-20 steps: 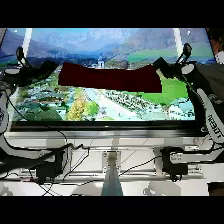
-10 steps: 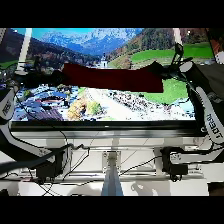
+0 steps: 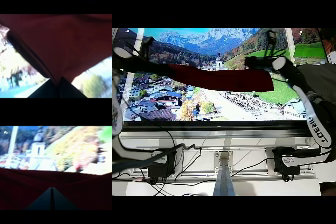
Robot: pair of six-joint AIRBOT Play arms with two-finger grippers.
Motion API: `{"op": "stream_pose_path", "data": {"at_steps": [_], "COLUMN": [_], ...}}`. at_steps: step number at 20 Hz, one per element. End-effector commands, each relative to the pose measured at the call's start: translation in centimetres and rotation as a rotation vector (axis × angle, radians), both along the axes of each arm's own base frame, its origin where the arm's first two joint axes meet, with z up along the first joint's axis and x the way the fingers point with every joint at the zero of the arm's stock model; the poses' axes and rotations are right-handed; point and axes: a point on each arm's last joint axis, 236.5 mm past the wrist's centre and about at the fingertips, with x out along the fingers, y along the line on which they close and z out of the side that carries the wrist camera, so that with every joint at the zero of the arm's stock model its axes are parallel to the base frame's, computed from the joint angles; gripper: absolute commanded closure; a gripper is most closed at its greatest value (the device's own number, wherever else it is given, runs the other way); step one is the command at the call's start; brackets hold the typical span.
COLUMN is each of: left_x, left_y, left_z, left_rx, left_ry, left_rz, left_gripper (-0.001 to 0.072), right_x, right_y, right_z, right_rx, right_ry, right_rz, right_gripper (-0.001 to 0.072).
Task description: Fold the clothes and pants, and hang the long-sleeved shirts on hangers.
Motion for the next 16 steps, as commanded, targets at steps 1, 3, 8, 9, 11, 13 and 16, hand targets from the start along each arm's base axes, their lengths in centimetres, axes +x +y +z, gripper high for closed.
{"op": "stream_pose_path", "data": {"at_steps": [1,3,8,9,11,13,16], "left_x": [-5.0,-6.7,-8.4,-8.3,-8.1,-7.7,-5.1], "left_y": [-1.1,-2.0,-3.2,-3.2,-3.3,-4.0,-6.7], "left_z": [7.5,11.0,14.8,14.7,14.4,13.9,13.8], "left_rx": [0.054,0.073,0.094,0.095,0.092,0.087,0.043], "left_ry": [-0.058,-0.131,-0.240,-0.239,-0.231,-0.227,-0.258], "left_rz": [-0.098,-0.124,-0.143,-0.143,-0.147,-0.160,-0.096], "left_gripper": [0.0694,0.0694,0.0694,0.0694,0.0694,0.0695,0.0695], "right_x": [-2.8,-5.1,-12.6,-14.1,-15.1,-13.4,-8.0], "right_y": [7.9,14.0,27.7,29.2,30.0,27.8,20.2], "right_z": [-1.2,-2.1,-4.2,-4.2,-3.9,-3.9,-3.4], "right_rx": [0.018,0.049,0.131,0.130,0.088,-0.009,-0.122], "right_ry": [0.015,0.042,0.147,0.143,0.098,0.042,0.043], "right_rz": [0.134,0.226,0.384,0.420,0.470,0.488,0.413], "right_gripper": [0.0696,0.0696,0.0696,0.0696,0.0695,0.0695,0.0695]}}
